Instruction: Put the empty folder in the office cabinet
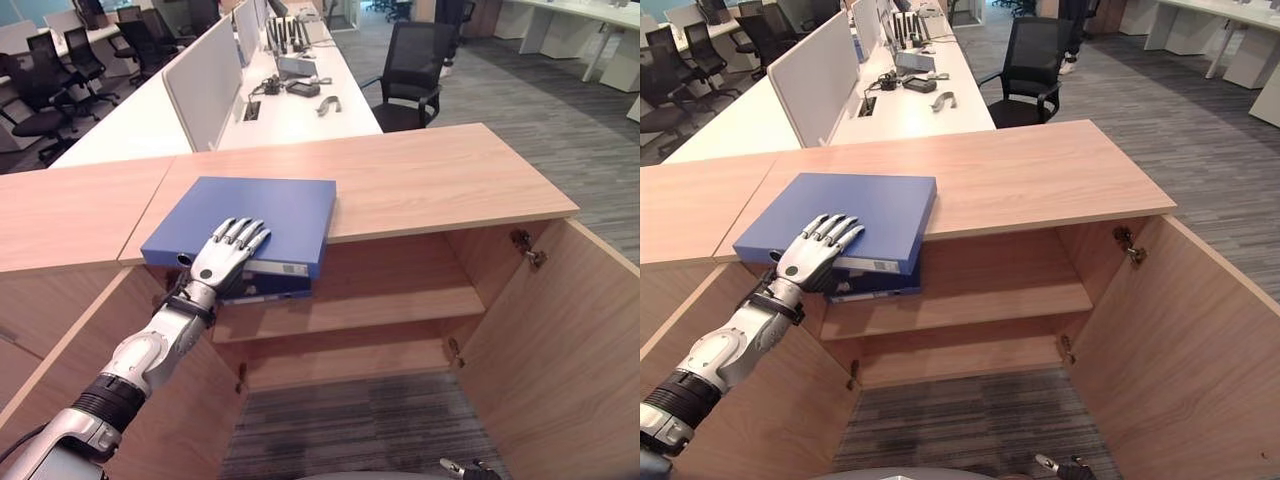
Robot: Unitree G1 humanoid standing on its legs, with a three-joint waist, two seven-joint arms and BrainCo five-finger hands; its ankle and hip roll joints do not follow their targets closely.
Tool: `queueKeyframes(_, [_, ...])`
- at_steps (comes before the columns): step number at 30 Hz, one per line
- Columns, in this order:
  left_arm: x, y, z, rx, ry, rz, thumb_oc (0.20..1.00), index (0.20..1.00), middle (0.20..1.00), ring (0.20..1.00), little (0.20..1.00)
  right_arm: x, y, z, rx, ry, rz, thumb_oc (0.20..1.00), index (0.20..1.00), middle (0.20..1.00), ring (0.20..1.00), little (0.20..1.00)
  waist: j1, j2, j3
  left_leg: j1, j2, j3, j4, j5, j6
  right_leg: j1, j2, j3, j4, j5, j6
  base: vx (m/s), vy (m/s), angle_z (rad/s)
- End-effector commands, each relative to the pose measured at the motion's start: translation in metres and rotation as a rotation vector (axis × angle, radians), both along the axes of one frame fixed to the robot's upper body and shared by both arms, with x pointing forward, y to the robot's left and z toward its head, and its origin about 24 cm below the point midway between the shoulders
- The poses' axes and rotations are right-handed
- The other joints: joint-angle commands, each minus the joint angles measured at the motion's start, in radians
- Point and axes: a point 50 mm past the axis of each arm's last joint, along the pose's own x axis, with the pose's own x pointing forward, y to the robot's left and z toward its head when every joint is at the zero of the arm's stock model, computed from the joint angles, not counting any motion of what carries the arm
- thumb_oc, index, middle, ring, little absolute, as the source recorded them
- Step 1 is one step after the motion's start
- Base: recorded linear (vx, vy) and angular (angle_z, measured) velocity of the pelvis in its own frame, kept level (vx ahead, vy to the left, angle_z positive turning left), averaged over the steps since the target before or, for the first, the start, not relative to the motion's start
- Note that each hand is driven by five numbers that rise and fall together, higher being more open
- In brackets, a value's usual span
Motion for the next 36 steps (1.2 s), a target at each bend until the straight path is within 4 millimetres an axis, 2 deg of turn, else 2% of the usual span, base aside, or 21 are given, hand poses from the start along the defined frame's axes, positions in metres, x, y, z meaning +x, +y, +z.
queueKeyframes(1, [0.027, 0.002, 0.032, 0.018, -0.116, 0.041, 1.0, 1.0, 1.0, 1.0, 1.0, 0.031, -0.009, 0.008, -0.048, -0.068, 0.029, 1.0, 1.0, 1.0, 1.0, 1.0, 0.003, 0.006, 0.039, 0.027, 0.011, -0.018, 0.012, -0.106, -0.015, 0.015, 0.03, -0.009, 0.008, -0.088, 0.029, 0.0, -0.001, -0.04])
queueKeyframes(6, [0.027, 0.004, 0.03, 0.022, -0.112, 0.046, 1.0, 1.0, 1.0, 1.0, 1.0, 0.031, -0.007, 0.007, -0.044, -0.068, 0.03, 1.0, 1.0, 1.0, 1.0, 1.0, 0.002, 0.004, 0.038, 0.027, 0.013, -0.011, 0.012, -0.106, -0.015, 0.013, 0.03, -0.006, 0.008, -0.087, 0.032, 0.0, 0.003, -0.04])
queueKeyframes(7, [0.028, 0.005, 0.03, 0.02, -0.11, 0.056, 0.592, 0.592, 0.592, 0.592, 0.592, 0.03, -0.007, 0.007, -0.043, -0.069, 0.027, 1.0, 1.0, 1.0, 1.0, 1.0, 0.001, 0.003, 0.038, 0.026, 0.014, -0.009, 0.012, -0.106, -0.015, 0.012, 0.028, -0.004, 0.008, -0.087, 0.031, 0.0, 0.0, 0.0])
queueKeyframes(9, [0.028, 0.005, 0.03, 0.02, -0.11, 0.056, 0.442, 0.442, 0.442, 0.442, 0.442, 0.03, -0.007, 0.007, -0.043, -0.069, 0.027, 1.0, 1.0, 1.0, 1.0, 1.0, 0.001, 0.003, 0.038, 0.026, 0.014, -0.009, 0.012, -0.106, -0.015, 0.011, 0.028, -0.004, 0.008, -0.087, 0.031, 0.0, 0.0, 0.0])
queueKeyframes(10, [0.028, 0.005, 0.029, 0.013, -0.107, 0.059, 0.2, 0.2, 0.2, 0.2, 0.2, 0.03, -0.007, 0.007, -0.042, -0.068, 0.025, 1.0, 1.0, 1.0, 1.0, 1.0, 0.0, 0.003, 0.04, 0.026, 0.013, -0.008, 0.012, -0.106, -0.015, 0.011, 0.029, -0.003, 0.008, -0.086, 0.031, 0.0, 0.0, 0.0])
queueKeyframes(30, [0.027, 0.009, 0.028, -0.032, -0.11, 0.089, 0.2, 0.2, 0.2, 0.2, 0.2, 0.031, -0.005, 0.007, -0.038, -0.072, 0.011, 1.0, 1.0, 1.0, 1.0, 1.0, 0.002, -0.004, 0.035, 0.029, 0.013, -0.01, 0.012, -0.105, -0.014, 0.013, 0.029, -0.001, 0.008, -0.086, 0.029, 0.0, 0.001, -0.01])
queueKeyframes(36, [0.027, 0.011, 0.045, -0.067, -0.178, 0.087, 0.2, 0.2, 0.2, 0.2, 0.2, 0.028, -0.005, 0.006, -0.03, -0.071, -0.035, 1.0, 1.0, 1.0, 1.0, 1.0, 0.006, -0.002, 0.032, 0.03, 0.01, -0.012, 0.012, -0.106, -0.014, 0.017, 0.028, -0.003, 0.008, -0.089, 0.029, 0.0, 0.0, 0.0])
